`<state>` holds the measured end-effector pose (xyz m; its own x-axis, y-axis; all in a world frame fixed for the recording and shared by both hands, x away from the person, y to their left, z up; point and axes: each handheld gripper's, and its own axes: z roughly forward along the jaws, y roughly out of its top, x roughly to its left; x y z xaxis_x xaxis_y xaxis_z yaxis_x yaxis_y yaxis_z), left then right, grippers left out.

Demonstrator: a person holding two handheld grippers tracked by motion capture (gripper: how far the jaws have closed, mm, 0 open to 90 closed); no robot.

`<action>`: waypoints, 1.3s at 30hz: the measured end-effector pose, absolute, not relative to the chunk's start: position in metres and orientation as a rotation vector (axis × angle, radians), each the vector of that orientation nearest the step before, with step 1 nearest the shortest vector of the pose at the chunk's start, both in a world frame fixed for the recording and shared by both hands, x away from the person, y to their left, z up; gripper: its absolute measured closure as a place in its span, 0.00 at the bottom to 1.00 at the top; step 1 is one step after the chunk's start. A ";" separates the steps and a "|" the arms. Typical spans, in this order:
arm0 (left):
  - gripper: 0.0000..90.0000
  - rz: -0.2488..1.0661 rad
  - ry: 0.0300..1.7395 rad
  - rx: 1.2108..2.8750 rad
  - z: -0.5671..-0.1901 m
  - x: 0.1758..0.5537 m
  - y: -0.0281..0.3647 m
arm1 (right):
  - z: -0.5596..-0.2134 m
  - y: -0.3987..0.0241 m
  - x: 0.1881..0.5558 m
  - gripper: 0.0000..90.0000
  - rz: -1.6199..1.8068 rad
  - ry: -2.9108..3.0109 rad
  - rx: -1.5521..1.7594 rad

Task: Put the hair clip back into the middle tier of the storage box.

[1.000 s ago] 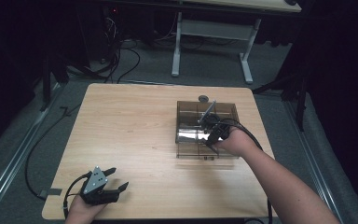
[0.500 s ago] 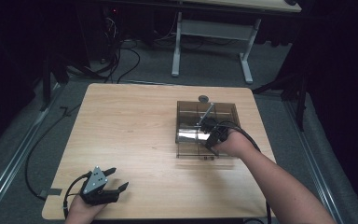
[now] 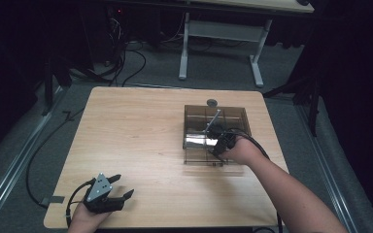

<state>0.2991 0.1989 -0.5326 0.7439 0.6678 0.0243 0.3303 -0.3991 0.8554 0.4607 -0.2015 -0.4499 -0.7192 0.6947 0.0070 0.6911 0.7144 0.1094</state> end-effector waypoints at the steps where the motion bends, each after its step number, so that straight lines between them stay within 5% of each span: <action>1: 0.30 0.458 0.755 2.012 -0.533 0.299 0.199 | -0.450 -0.200 0.459 0.91 0.146 2.861 1.207; 17: 0.31 0.457 0.754 2.018 -0.533 0.299 0.198 | -0.439 -0.203 0.457 0.82 0.212 2.843 1.228; 39: 0.30 0.466 0.754 2.013 -0.533 0.299 0.198 | -0.414 -0.227 0.426 0.90 0.251 2.834 1.273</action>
